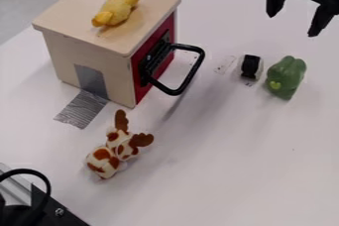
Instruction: Open the closed drawer
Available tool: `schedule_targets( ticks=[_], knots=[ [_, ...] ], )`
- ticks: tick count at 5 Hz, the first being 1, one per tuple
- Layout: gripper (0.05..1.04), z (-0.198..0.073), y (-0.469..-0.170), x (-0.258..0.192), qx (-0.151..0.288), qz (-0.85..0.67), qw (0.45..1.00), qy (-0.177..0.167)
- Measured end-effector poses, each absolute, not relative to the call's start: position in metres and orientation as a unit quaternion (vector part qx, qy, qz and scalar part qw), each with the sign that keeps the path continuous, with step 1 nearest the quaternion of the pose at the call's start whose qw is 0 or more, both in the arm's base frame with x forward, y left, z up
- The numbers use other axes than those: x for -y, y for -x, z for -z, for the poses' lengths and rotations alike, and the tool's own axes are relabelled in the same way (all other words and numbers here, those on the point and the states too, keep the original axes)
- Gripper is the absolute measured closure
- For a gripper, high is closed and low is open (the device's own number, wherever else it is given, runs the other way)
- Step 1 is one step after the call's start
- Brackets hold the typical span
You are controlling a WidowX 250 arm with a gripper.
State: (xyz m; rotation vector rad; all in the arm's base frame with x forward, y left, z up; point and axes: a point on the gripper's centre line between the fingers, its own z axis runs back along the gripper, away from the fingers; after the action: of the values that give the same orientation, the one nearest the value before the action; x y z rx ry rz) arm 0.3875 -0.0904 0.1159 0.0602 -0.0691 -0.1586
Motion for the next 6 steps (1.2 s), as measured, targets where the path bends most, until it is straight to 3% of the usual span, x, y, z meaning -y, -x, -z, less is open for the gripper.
schedule_targets(
  ticks=[1, 2, 3, 4, 6],
  knots=[
    [0.085, -0.101, -0.383, 0.09, 0.013, 0.08, 0.996, -0.032],
    [0.085, -0.067, -0.354, 0.081, -0.032, 0.062, 0.997, -0.032],
    [0.085, -0.071, -0.324, 0.062, -0.025, 0.027, 0.999, -0.025],
    [0.085, -0.06, -0.303, 0.045, -0.029, 0.013, 0.998, -0.044],
    [0.085, -0.052, -0.301, 0.021, -0.022, 0.008, 0.994, -0.108]
  ],
)
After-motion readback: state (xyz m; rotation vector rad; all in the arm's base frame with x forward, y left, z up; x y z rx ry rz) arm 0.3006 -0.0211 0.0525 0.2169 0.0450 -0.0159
